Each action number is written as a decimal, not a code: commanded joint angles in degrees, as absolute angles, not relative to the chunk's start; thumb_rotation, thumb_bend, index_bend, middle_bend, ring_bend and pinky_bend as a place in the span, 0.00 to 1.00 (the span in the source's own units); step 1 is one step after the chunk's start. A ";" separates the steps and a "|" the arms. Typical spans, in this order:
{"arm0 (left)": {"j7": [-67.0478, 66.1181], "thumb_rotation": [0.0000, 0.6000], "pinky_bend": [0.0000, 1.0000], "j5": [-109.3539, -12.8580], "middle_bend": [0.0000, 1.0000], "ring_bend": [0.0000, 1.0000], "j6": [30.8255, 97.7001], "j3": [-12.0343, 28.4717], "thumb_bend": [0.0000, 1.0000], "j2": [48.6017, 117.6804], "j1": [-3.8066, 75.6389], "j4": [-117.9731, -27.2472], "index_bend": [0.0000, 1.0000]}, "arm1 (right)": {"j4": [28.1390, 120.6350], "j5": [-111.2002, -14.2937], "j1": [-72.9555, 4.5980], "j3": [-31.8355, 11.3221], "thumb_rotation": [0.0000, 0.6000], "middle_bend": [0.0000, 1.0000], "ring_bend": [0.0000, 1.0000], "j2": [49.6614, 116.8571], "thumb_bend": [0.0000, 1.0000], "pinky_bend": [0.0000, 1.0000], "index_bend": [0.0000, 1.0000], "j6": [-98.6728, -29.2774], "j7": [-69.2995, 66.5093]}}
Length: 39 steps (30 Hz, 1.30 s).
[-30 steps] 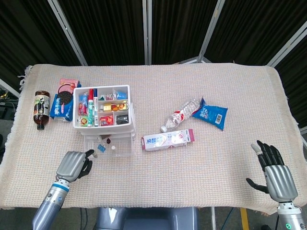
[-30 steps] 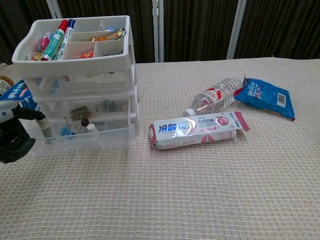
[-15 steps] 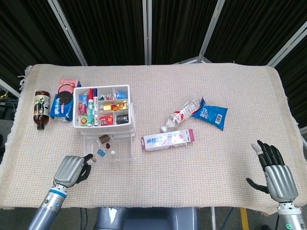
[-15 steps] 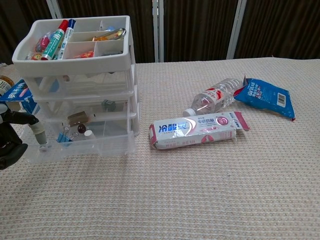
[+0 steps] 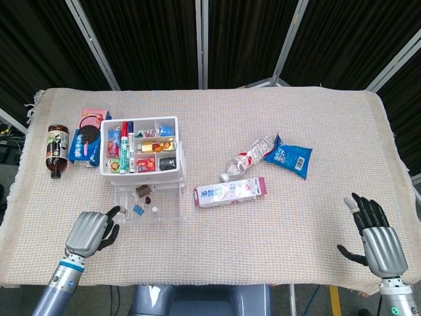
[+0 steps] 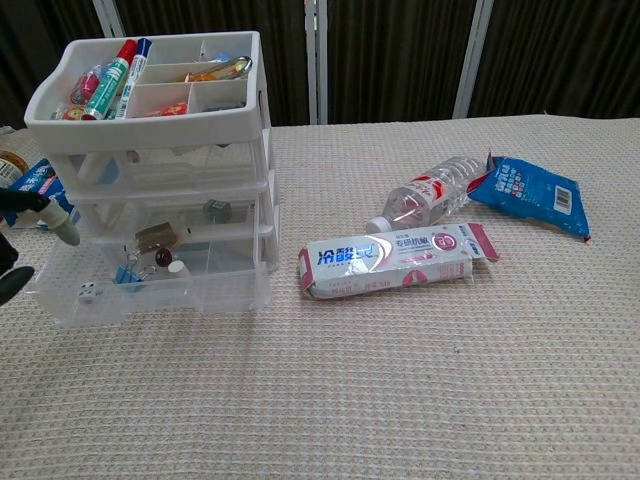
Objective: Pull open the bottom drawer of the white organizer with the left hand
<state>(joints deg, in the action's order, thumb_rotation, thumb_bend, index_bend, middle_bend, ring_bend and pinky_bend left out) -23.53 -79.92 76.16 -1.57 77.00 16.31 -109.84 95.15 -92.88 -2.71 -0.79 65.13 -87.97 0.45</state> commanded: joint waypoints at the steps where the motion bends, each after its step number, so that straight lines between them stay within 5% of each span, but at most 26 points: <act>1: -25.11 1.00 0.70 -81.35 0.90 0.88 78.14 -0.24 0.37 75.83 16.06 -111.24 0.31 | 95.17 -92.94 -2.69 -0.77 1.00 0.00 0.00 65.13 0.05 0.00 0.00 -88.03 0.46; 10: -32.90 1.00 0.77 -80.22 0.96 0.93 74.78 4.19 0.20 72.70 20.58 -113.05 0.46 | 95.28 -93.00 -2.65 -0.76 1.00 0.00 0.00 64.97 0.05 0.00 0.00 -88.14 0.18; 20: -36.45 1.00 0.81 -81.66 1.00 0.95 65.94 6.13 0.19 70.92 27.95 -109.84 0.58 | 95.08 -92.79 -2.74 -0.88 1.00 0.00 0.00 64.96 0.05 0.00 0.00 -88.02 -0.17; 30: -46.71 1.00 0.81 -77.91 1.00 0.95 56.09 6.56 0.20 71.52 35.35 -109.46 0.47 | 95.01 -92.53 -2.79 -0.92 1.00 0.00 0.00 64.93 0.05 0.00 0.00 -87.82 -0.36; 39: -54.10 1.00 0.81 -72.57 1.00 0.95 54.40 6.36 0.22 73.80 38.31 -108.96 0.46 | 95.04 -92.42 -2.72 -1.12 1.00 0.00 0.00 64.51 0.05 0.00 0.00 -88.16 -1.43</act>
